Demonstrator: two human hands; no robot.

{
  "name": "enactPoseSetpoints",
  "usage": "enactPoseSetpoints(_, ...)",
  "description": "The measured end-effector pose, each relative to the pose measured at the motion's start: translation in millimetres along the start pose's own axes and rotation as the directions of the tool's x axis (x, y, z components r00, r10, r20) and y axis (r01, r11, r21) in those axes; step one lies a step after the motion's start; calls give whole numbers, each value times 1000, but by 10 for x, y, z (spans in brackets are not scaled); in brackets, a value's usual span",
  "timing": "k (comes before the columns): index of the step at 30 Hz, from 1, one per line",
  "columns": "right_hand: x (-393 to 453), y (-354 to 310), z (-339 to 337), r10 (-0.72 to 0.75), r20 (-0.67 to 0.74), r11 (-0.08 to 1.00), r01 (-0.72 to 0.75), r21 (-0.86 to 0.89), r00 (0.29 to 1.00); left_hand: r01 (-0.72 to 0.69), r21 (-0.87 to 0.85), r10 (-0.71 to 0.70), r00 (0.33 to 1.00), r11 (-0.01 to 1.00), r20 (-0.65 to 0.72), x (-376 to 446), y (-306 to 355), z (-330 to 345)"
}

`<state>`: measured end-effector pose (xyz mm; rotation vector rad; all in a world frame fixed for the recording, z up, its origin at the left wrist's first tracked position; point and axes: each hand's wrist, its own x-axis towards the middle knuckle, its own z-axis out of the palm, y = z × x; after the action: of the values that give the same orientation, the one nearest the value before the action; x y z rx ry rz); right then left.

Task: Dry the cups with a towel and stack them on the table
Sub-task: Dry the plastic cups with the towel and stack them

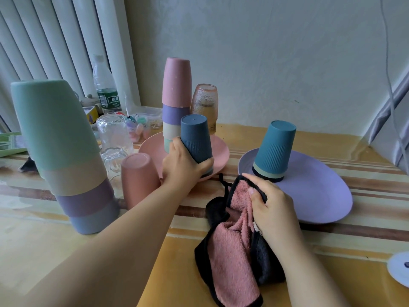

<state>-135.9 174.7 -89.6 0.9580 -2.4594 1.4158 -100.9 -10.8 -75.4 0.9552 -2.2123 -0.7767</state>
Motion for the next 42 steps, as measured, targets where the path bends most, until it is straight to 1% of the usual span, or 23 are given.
enactPoseSetpoints(2, -2, -1, 3, -1, 3, 1000, 1, 2, 1000, -7, 56, 7, 1000, 998, -14, 2, 9, -5)
enactPoseSetpoints(3, -2, -4, 5, -1, 5, 1000, 1, 5, 1000, -7, 55, 9, 1000, 998, -26, 10, 15, -23)
enactPoseSetpoints(6, -2, -10, 16, 1, 12, 1000, -1, 14, 1000, -14, -20, 13, 998, 1000, -55, 77, 56, -94)
enactPoseSetpoints(9, -11, -20, 31, -13, 24, 1000, 13, -5, 1000, -53, 29, 54, 997, 998, -49, 78, 91, -97)
enactPoseSetpoints(11, -16, -25, 33, -10, 25, 1000, 11, -13, 1000, -21, 28, 22, 999, 999, -38, 54, 100, -68)
enactPoseSetpoints(12, -16, -22, 30, -3, 29, 1000, 3, -15, 1000, -2, 7, 2, 1000, 1000, -31, 51, 93, -51)
enactPoseSetpoints(14, -15, -17, 20, 13, 37, 1000, -12, -17, 999, 4, -103, -7, 1000, 995, -31, 64, 78, -42)
enactPoseSetpoints(18, -33, -31, 13, 29, 47, 999, -28, -15, 998, -105, -330, 71, 991, 938, -113, 135, 122, -118)
enactPoseSetpoints(22, -26, -35, 13, 52, 40, 999, -52, -10, 998, -185, -445, 125, 979, 876, -162, 207, 275, -285)
enactPoseSetpoints(25, -39, -42, 7, 74, 28, 997, -74, 17, 997, -241, -465, 177, 968, 852, -179, 160, 391, -396)
enactPoseSetpoints(27, -42, -44, 3, 73, -24, 997, -72, 29, 997, -260, -446, 224, 966, 857, -132, 22, 454, -490)
enactPoseSetpoints(30, -32, -67, -16, 106, -162, 990, -89, 105, 981, -246, -440, 282, 959, 864, 17, -294, 322, -562)
enactPoseSetpoints(31, -30, -83, -29, 135, -204, 984, -107, 145, 970, -217, -435, 277, 957, 874, 79, -418, 250, -583)
enactPoseSetpoints(33, -28, -114, -50, 196, -265, 964, -137, 226, 944, -110, -456, 228, 950, 883, 212, -633, 87, -589)
enactPoseSetpoints(35, -20, -156, -66, 248, -288, 930, -144, 339, 925, 29, -542, 167, 936, 840, 309, -778, -29, -569)
enactPoseSetpoints(37, -21, -229, -65, 276, -270, 869, -119, 481, 923, 114, -590, 121, 931, 800, 344, -851, -121, -538)
enactPoseSetpoints(39, -51, -313, -35, 237, -217, 817, -74, 572, 947, 130, -600, 114, 929, 789, 351, -893, -153, -510)
enactPoseSetpoints(40, -76, -355, -7, 183, -166, 806, -51, 590, 969, 134, -614, 121, 927, 778, 355, -911, -152, -489)
enactPoseSetpoints(42, -134, -426, 67, 4, -25, 823, 11, 567, 1000, 169, -670, 111, 929, 722, 354, -922, -144, -458)
